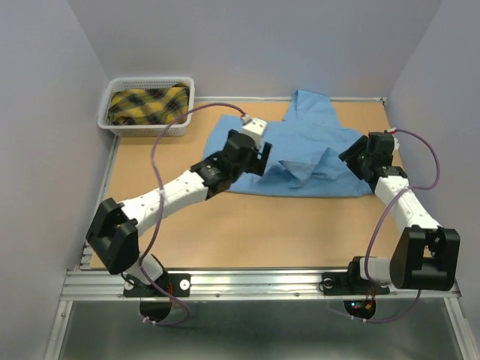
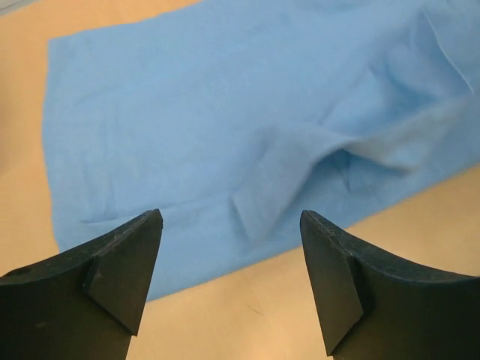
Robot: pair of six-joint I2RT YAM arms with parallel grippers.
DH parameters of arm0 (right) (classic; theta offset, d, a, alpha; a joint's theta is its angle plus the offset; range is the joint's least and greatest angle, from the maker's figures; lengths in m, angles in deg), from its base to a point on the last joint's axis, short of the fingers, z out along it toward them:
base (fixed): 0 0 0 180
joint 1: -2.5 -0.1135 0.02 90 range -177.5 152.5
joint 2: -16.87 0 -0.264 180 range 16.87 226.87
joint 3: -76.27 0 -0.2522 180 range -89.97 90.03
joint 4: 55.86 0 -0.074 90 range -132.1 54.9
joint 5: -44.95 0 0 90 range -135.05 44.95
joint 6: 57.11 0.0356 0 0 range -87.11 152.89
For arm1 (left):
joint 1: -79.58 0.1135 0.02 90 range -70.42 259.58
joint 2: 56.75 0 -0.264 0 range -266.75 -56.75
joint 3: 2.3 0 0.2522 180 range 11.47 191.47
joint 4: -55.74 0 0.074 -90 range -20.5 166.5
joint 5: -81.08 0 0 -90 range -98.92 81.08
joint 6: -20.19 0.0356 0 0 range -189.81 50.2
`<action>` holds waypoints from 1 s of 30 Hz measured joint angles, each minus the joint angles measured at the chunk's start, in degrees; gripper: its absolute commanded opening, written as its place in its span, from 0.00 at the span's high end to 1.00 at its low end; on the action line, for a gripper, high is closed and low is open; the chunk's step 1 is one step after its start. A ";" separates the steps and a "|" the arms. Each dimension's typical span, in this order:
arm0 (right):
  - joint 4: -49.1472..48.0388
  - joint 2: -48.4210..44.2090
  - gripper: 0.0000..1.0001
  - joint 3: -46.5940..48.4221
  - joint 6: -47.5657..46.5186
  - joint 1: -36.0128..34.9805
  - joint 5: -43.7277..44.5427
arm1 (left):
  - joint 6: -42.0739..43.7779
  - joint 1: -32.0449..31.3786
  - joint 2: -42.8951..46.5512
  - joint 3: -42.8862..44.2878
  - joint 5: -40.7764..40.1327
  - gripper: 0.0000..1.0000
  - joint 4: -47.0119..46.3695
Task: Fold and stack the long sleeve shirts
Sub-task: Fold the shirt
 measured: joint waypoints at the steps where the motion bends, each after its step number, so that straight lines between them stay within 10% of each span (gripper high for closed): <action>1: 0.72 -0.02 0.37 0.00 0.20 0.15 1.07 | -2.71 3.39 1.62 -0.48 0.63 0.16 -0.11; 10: 3.69 5.62 0.39 -0.66 3.54 3.87 0.96 | -21.94 24.15 -4.70 -6.43 15.41 0.21 -3.69; 30: 5.70 11.98 0.38 -1.49 0.81 16.81 4.57 | -31.10 29.59 -19.82 -3.13 22.53 0.21 -6.38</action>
